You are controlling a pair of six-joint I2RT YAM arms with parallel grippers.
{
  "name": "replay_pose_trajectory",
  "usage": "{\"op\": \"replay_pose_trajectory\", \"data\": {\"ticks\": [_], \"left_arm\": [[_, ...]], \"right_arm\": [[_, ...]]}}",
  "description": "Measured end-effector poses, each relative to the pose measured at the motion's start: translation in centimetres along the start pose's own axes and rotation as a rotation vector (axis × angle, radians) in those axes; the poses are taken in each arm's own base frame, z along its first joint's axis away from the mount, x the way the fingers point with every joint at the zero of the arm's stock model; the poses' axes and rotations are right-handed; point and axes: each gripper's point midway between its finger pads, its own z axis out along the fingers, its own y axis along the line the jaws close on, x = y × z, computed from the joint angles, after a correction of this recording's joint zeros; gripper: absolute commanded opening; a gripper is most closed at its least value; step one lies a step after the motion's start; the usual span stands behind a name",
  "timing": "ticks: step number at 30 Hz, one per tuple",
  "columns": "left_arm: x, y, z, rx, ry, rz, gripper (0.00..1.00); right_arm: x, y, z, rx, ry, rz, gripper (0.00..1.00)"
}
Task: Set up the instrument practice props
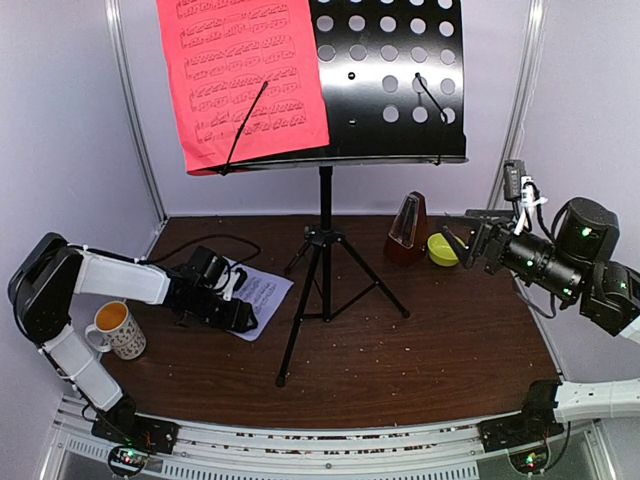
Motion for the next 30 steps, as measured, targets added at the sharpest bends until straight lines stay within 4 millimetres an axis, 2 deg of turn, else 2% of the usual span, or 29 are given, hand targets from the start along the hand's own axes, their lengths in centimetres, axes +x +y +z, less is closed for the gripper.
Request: {"op": "replay_pose_trajectory", "data": {"ticks": [4, 6, 10, 13, 15, 18, 21, 26, 30], "left_arm": [[3.1, -4.0, 0.1, 0.051, 0.056, 0.109, 0.63], [4.5, -5.3, 0.0, 0.066, 0.082, 0.162, 0.62], [6.1, -5.9, -0.7, 0.076, 0.104, 0.2, 0.62], [7.4, -5.4, -2.1, 0.074, 0.105, 0.161, 0.68], [7.8, -5.0, -3.7, 0.074, 0.062, 0.098, 0.7], [7.0, -4.8, -6.7, 0.115, -0.095, -0.052, 0.72], [6.4, -4.0, -8.7, 0.152, -0.23, -0.215, 0.77], [6.4, -1.6, -9.6, 0.089, -0.312, -0.42, 0.82], [6.8, 0.4, -9.2, 0.01, -0.329, -0.571, 0.82]], "right_arm": [[0.1, 0.0, 0.2, -0.002, 0.003, -0.001, 1.0], [0.1, 0.0, 0.3, -0.003, 0.006, -0.001, 1.0], [0.2, 0.0, 0.5, -0.007, 0.008, -0.001, 1.0], [0.2, 0.1, 0.6, -0.012, 0.011, 0.0, 1.0], [0.3, 0.1, 0.8, -0.014, 0.013, -0.001, 1.0], [0.3, 0.1, 0.9, -0.015, 0.013, 0.0, 1.0], [0.1, 0.1, 1.0, -0.019, 0.005, 0.004, 1.0], [0.2, 0.3, 1.6, -0.029, 0.005, 0.018, 1.0], [0.4, 0.4, 1.8, -0.034, 0.012, 0.024, 1.0]]}}
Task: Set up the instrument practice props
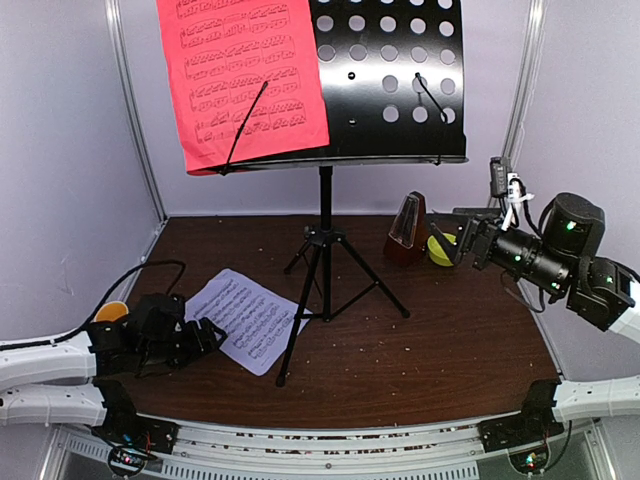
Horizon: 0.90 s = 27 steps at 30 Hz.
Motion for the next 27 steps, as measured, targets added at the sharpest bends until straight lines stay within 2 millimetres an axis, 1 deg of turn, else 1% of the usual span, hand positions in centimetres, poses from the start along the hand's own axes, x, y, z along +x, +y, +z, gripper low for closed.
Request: {"op": "replay_pose_trajectory", "data": {"ticks": [2, 5, 9, 11, 16, 21, 27], "left_arm": [[0.2, 1.0, 0.5, -0.037, -0.008, -0.055, 0.82], [1.2, 3.4, 1.5, -0.102, -0.002, -0.118, 0.81], [0.2, 2.9, 2.6, -0.077, -0.044, -0.189, 0.79], [-0.6, 2.4, 3.5, -0.051, -0.068, -0.223, 0.77], [-2.3, 0.8, 5.6, 0.035, -0.112, -0.28, 0.75], [-3.8, -0.7, 7.5, 0.129, -0.144, -0.32, 0.71], [-5.3, -2.1, 9.7, 0.207, -0.161, -0.345, 0.59]], "right_arm": [[-0.1, 0.0, -0.1, -0.002, -0.003, 0.001, 1.0], [-0.3, 0.0, -0.3, -0.003, -0.01, 0.002, 1.0], [-0.5, 0.0, -0.4, -0.003, -0.016, 0.003, 1.0], [-0.5, -0.1, -0.4, -0.002, -0.018, 0.004, 1.0], [-0.6, -0.1, -0.4, -0.002, -0.018, 0.005, 1.0], [-0.8, -0.2, -0.7, 0.0, -0.026, 0.006, 1.0], [-1.1, -0.2, -1.0, 0.0, -0.035, 0.007, 1.0]]}}
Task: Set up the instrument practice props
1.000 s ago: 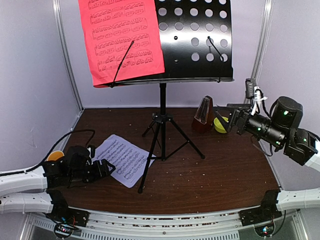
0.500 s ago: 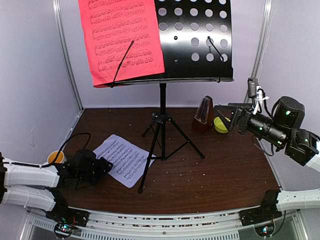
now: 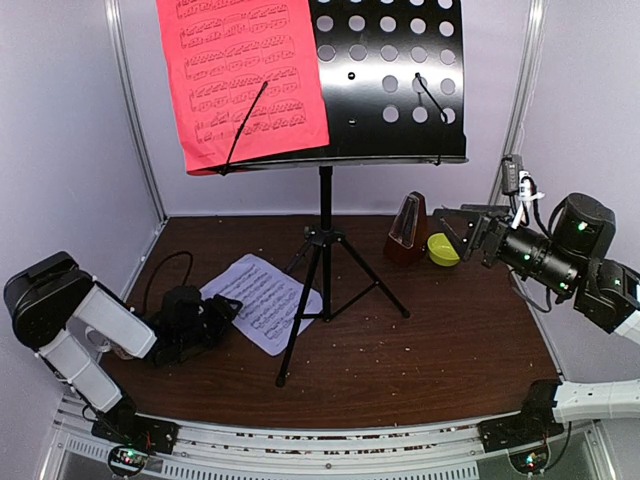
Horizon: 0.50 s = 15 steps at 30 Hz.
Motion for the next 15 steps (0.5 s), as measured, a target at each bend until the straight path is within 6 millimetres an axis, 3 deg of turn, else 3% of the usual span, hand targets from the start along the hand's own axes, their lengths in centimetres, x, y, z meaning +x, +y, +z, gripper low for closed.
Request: {"op": "replay_pose_trajectory", "data": {"ticks": [7, 15], "left_arm": [[0.1, -1.0, 2.6, 0.017, 0.017, 0.023, 0.43], [-0.3, -0.1, 3.0, -0.028, 0.023, 0.05, 0.12]], "right_arm": [[0.0, -0.3, -0.2, 0.01, 0.003, -0.002, 1.0], [-0.1, -0.4, -0.3, 0.017, -0.001, -0.003, 1.0]]}}
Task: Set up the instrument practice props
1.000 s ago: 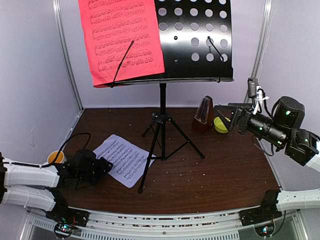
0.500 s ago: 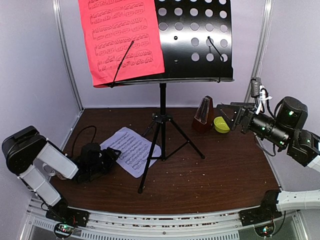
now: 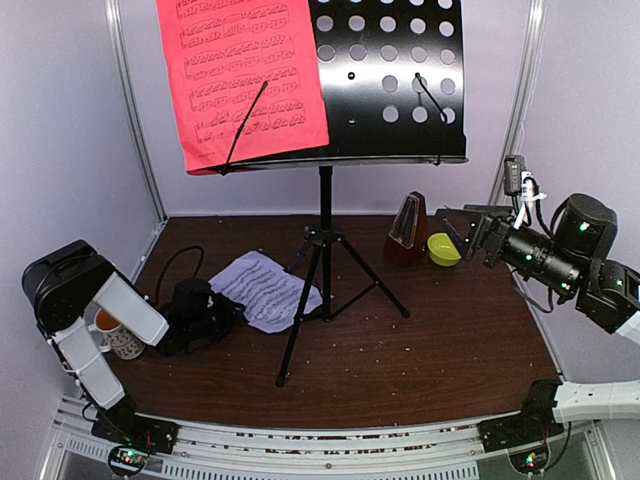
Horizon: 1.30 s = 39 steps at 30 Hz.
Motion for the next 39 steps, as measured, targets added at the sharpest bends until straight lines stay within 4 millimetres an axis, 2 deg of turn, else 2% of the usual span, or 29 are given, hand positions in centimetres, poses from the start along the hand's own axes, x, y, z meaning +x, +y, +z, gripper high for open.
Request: {"op": "replay_pose_trajectory", "data": {"ticks": [4, 5, 16, 18, 25, 29, 35, 38, 39], "left_arm": [[-0.7, 0.6, -1.3, -0.04, -0.013, 0.024, 0.0], [-0.9, 0.5, -1.8, -0.051, -0.019, 0.043, 0.0], [-5.6, -4.8, -8.8, -0.088, -0.139, 0.344, 0.0], [-6.3, -6.0, -10.7, -0.081, -0.153, 0.419, 0.0], [-8.4, -11.7, -19.0, -0.01, -0.195, 0.647, 0.0], [-7.8, -14.0, -22.4, 0.04, -0.13, 0.758, 0.0], [-3.6, -15.5, -26.0, 0.141, 0.124, 0.924, 0.0], [-2.2, -15.5, -27.8, 0.17, 0.196, 0.967, 0.0], [-2.3, -15.4, -28.4, 0.16, 0.192, 0.965, 0.09]], "right_arm": [[0.1, -0.1, -0.1, 0.005, 0.003, -0.001, 1.0], [0.1, -0.1, -0.1, 0.005, 0.005, -0.002, 1.0], [0.1, -0.3, 0.0, 0.012, 0.005, -0.003, 1.0], [0.1, -0.4, 0.0, 0.014, 0.004, -0.003, 1.0], [0.5, -0.2, 0.4, 0.002, 0.021, -0.005, 1.0], [1.0, 0.2, 1.3, -0.02, 0.037, -0.001, 1.0], [1.8, 0.9, 2.5, -0.063, 0.062, 0.008, 0.99], [1.8, 1.3, 2.8, -0.085, 0.064, 0.02, 0.99], [1.8, 1.4, 2.8, -0.09, 0.064, 0.021, 0.99]]}}
